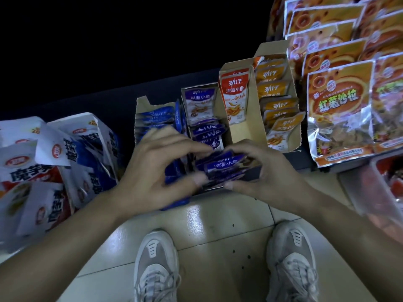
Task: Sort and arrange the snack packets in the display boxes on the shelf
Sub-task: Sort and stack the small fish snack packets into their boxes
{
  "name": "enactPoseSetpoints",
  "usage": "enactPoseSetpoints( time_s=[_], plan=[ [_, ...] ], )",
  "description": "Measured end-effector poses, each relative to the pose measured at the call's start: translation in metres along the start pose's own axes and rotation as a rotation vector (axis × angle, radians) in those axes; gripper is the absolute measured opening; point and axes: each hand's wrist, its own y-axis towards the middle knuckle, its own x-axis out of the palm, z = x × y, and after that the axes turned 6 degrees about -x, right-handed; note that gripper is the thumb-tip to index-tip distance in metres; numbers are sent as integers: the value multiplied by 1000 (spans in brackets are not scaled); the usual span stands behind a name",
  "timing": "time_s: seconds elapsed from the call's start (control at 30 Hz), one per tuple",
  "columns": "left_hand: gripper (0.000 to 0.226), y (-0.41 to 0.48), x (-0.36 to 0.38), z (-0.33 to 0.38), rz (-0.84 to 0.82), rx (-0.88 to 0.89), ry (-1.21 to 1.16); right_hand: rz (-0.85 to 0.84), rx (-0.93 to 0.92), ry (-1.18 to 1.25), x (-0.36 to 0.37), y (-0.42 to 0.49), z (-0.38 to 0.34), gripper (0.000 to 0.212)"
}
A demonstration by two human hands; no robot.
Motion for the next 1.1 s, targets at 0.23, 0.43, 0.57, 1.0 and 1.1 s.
enactPoseSetpoints(
  time_s=[0.23,0.43,0.57,1.0,1.1],
  plan=[
    [36,49,-12,-22,-259,53,470,-37,39,-12,2,-10,-1,57],
    [49,66,-13,-20,-151,63,801,-25,41,71,5,-12,4,56],
    [56,71,-12,-17,41,26,838,-12,28,80,6,-13,6,54],
    [14,70,3,-28,148,119,670,73,-37,48,17,-27,15,58],
    [15,69,9,-25,90,89,700,74,-32,72,18,-27,16,59]
  ],
)
